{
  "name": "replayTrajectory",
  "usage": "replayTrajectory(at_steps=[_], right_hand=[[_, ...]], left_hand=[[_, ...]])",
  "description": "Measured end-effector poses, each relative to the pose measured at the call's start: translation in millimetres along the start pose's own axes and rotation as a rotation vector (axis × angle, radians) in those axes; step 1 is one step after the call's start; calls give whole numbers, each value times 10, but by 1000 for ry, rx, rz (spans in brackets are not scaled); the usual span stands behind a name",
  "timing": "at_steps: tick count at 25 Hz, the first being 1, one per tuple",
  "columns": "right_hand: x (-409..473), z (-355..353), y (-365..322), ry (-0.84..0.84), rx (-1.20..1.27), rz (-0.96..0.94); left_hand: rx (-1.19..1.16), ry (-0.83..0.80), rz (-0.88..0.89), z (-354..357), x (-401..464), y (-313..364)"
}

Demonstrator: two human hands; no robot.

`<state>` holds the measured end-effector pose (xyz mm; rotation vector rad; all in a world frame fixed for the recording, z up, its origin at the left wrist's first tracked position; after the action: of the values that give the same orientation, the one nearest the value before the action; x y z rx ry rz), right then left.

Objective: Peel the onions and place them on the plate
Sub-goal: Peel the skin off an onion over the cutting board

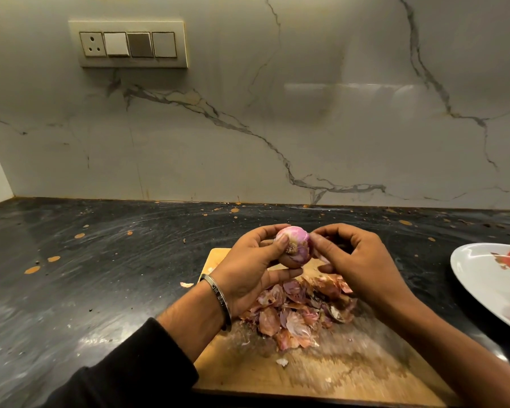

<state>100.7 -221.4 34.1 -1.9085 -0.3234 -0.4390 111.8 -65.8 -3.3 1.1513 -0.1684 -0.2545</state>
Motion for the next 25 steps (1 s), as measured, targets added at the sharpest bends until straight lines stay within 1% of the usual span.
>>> replayTrajectory(at_steps=[3, 5, 11, 13, 15, 17, 23, 25], right_hand=[[-45, 105, 27, -75, 102, 49], [-56, 126, 1, -87, 68, 35], [-131, 136, -243, -15, -295, -197], [-129, 127, -257, 16, -381, -229], [-118, 110, -262, 34, -409, -239], [-114, 98, -261, 38, -377, -235], [-90, 6, -173, 77, -177, -149], [-98, 31, -142, 63, -96, -120]], left_hand=[[-10, 2, 0, 10, -16, 4], [16, 13, -12, 3, -26, -2], [100, 35, 27, 17, -37, -16], [108, 39, 29, 18, -29, -33], [94, 37, 26, 29, -23, -51], [86, 40, 31, 25, -20, -53], [33, 33, 3, 26, -21, -62], [34, 47, 2, 7, -19, -58]])
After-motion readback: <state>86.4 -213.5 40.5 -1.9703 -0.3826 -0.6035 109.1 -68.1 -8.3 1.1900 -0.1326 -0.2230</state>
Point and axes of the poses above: each hand's wrist, its own x-axis towards the middle knuckle, its own z-axis out of the palm, y = z × x, the point moved 10 cm from there along x, towards the middle knuckle, and after that the axes turned 1 degree about -x, right-handed, at the moved point
